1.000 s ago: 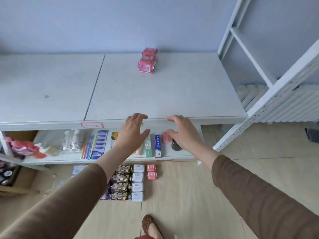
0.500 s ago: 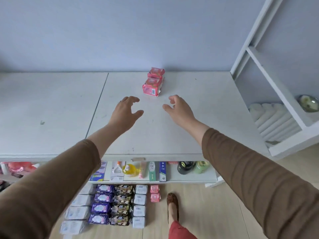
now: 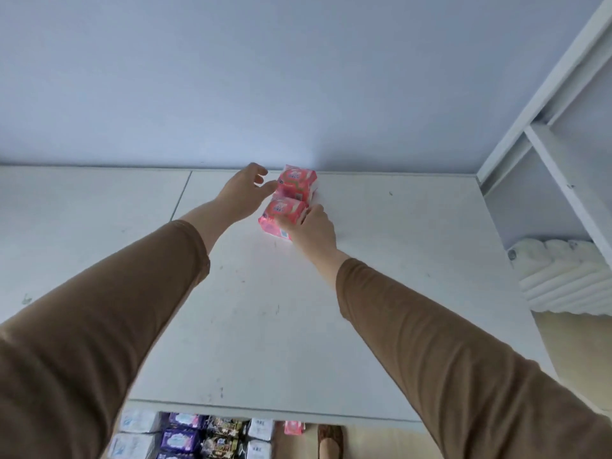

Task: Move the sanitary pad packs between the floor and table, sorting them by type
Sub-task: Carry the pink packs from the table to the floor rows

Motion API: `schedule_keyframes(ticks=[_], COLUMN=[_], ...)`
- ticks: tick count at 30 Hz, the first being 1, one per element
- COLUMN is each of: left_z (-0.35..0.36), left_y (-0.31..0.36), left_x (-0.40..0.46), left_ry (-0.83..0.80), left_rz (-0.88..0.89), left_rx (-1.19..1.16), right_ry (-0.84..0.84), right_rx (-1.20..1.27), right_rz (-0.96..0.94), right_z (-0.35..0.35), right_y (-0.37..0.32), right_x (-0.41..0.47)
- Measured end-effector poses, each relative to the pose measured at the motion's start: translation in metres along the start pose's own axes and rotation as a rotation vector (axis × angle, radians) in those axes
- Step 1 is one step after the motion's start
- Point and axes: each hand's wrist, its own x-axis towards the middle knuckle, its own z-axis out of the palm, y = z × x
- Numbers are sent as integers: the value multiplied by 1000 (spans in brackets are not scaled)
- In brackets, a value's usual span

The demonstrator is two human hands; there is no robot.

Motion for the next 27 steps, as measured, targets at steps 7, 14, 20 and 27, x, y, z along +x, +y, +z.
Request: schedule_keyframes(ticks=[7, 14, 20, 27], left_z=[22, 19, 1, -25], left_y=[18, 10, -6, -45], left_x=[58, 54, -10, -150], left_ry=[-198, -446, -281, -343], left_rz=[-22, -68, 37, 56], left_rx=[22, -72, -217, -359], right_ry=[-138, -139, -188, -176], right_rx=[138, 60, 304, 389], right_rz=[-27, -198, -181, -195], right_z=[6, 4, 2, 4], right_y=[18, 20, 36, 60], right_x=[11, -4, -70, -214])
